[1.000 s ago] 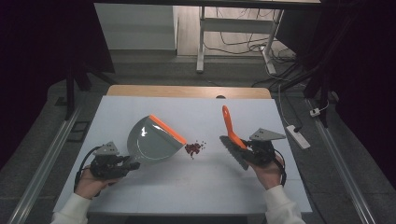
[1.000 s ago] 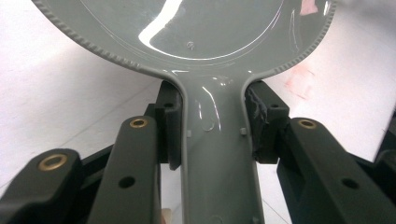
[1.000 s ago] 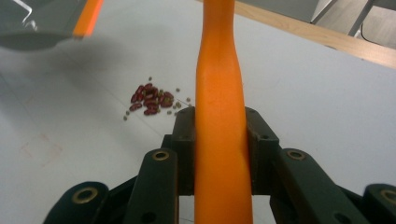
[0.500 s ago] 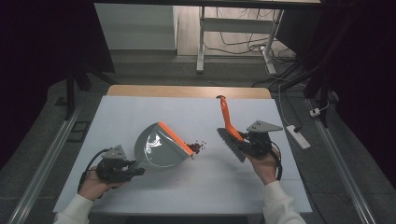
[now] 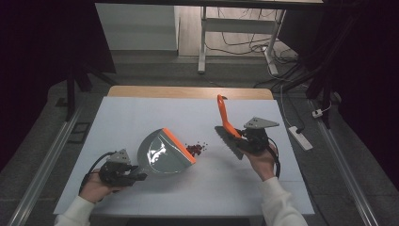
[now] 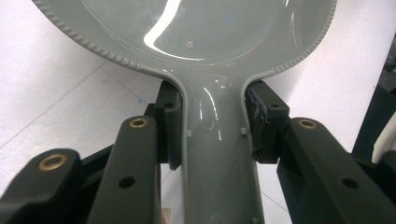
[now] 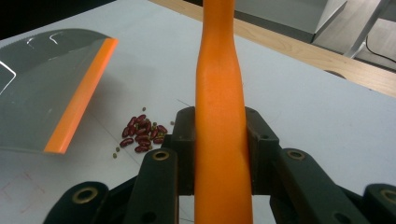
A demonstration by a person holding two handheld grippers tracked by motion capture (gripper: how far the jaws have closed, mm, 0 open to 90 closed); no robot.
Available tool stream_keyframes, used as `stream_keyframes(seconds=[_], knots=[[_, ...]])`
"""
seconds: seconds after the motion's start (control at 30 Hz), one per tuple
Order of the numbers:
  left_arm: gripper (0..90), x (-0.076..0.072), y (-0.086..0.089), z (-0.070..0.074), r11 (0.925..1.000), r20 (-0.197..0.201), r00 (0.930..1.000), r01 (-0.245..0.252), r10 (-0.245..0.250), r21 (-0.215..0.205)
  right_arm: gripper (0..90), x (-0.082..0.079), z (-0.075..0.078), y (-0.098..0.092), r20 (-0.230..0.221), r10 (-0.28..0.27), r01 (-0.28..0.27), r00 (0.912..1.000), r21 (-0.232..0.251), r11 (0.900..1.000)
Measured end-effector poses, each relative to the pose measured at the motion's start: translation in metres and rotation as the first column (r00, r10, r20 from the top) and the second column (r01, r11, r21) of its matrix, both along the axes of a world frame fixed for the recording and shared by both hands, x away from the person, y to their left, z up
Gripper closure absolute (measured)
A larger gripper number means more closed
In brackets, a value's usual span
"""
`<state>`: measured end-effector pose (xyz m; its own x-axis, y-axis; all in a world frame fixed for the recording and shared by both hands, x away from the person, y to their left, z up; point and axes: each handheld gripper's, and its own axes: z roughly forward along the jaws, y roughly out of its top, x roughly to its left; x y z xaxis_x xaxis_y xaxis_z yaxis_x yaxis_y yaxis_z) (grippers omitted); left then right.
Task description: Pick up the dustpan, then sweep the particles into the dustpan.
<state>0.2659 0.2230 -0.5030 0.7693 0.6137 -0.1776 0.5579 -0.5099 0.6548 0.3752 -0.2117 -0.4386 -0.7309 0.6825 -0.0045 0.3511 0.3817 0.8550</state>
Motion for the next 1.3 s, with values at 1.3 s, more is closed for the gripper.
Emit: stream_keyframes(seconds=[1.3], knots=[[62.1,0.002,-0.011,-0.012,0.9953,-0.077,0.9964,0.042,-0.035,0.087,69.9,0.042,-0.018,0.045,-0.016,0.022,-0.023,0.9996,-0.085,0.996]])
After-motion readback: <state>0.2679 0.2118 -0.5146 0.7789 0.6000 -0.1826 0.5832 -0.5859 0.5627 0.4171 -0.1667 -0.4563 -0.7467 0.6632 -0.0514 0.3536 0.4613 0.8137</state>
